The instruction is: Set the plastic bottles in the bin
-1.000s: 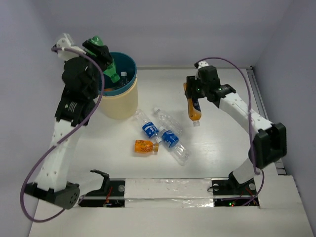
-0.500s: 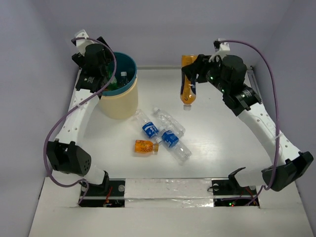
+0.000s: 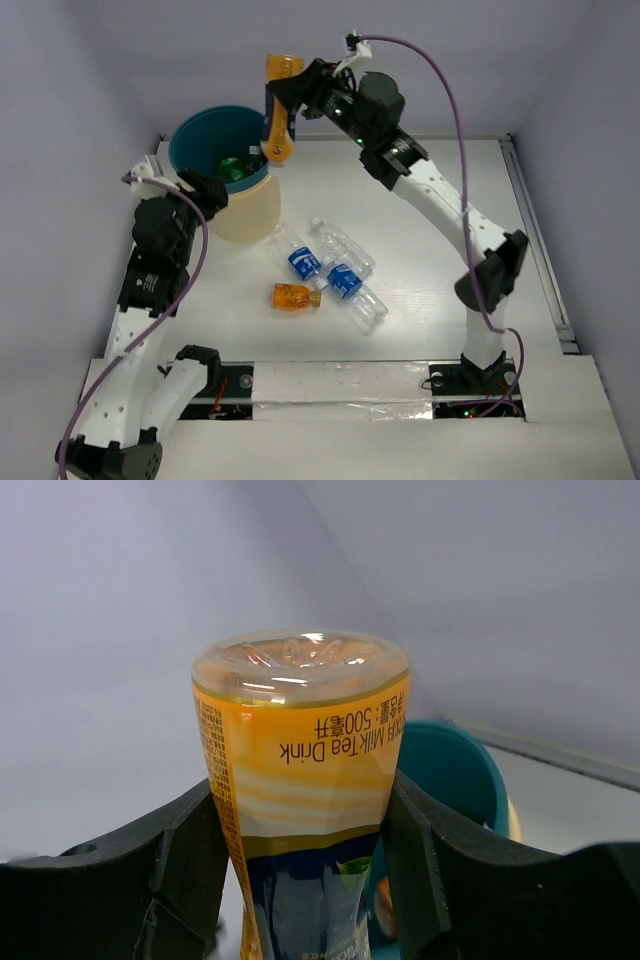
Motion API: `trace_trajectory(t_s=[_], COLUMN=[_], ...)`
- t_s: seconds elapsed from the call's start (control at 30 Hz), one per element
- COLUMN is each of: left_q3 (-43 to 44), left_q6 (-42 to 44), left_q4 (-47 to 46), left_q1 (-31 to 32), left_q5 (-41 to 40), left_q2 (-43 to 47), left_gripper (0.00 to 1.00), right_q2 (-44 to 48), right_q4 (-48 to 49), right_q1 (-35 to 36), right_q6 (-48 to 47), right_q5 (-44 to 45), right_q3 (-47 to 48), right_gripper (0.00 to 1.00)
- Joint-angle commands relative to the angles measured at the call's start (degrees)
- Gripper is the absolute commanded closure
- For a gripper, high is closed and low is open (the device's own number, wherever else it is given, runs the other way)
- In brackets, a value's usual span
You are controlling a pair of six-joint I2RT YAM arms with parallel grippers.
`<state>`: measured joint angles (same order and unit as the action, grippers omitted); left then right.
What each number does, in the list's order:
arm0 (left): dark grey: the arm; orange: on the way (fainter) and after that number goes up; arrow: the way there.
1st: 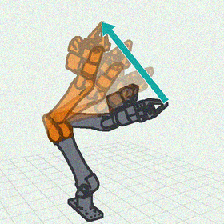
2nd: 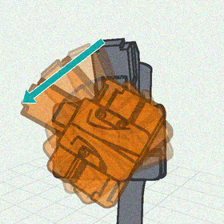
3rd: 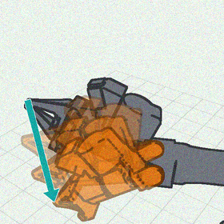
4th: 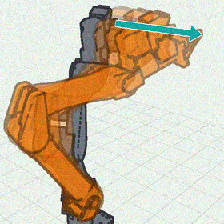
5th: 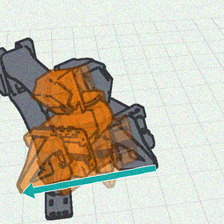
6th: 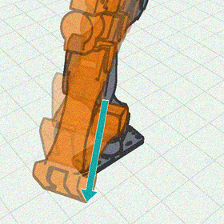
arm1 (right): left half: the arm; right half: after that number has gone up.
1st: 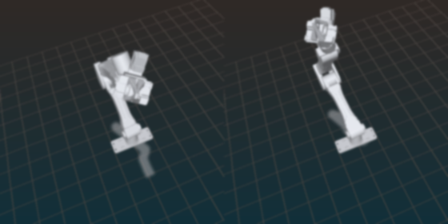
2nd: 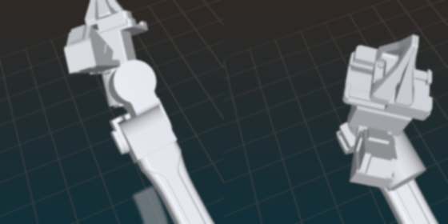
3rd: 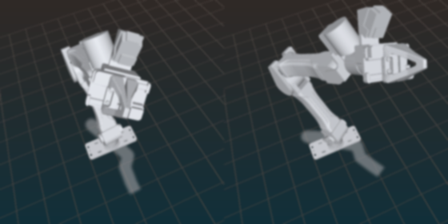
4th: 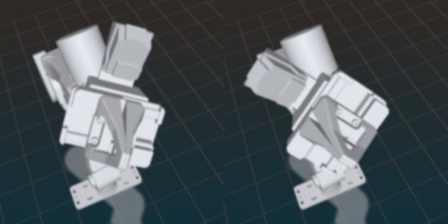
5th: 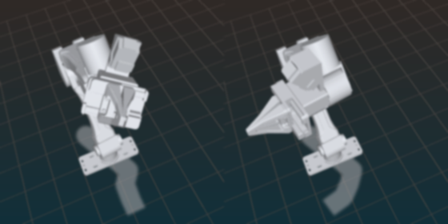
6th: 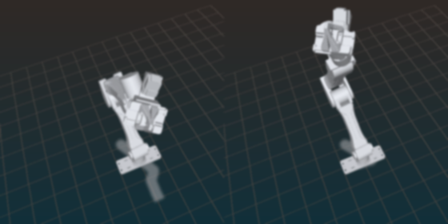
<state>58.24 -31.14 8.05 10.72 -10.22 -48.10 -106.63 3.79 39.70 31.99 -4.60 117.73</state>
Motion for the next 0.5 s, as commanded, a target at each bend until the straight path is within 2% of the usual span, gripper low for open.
trace_trajectory(t_s=[0.0,0.13,0.27,0.37,0.4,0.47], left_q3=[-7.94,-18.39,-23.95,-26.16,-26.42,-26.51], left_q6=[-3.05,-7.34,-9.81,-10.0,-10.0,-10.17], left_q4=[3.72,5.74,6.1,5.48,4.96,3.82], left_q1=[0.53,0.53,0.53,1.06,1.58,2.72], left_q5=[8.45,13.81,18.03,19.36,20.14,20.41], left_q2=[4.21,10.73,14.34,14.09,13.3,12.42], left_gripper=[0.4,0.41,0.37,0.3,0.26,0.24], right_q2=[-6.38,-19.1,-24.05,-25.73,-26.0,-25.65], right_q4=[4.21,1.48,2.8,1.75,1.4,0.69], right_q1=[1.86,3.28,3.89,4.42,4.94,5.47], right_q6=[1.94,1.06,0.88,-0.6,-2.44,-4.56], right_q5=[4.42,10.3,12.95,12.77,12.69,12.69], right_q3=[14.83,28.12,29.66,30.27,30.1,30.01], right_gripper=[0.4,0.4,0.4,0.29,0.2,0.12])
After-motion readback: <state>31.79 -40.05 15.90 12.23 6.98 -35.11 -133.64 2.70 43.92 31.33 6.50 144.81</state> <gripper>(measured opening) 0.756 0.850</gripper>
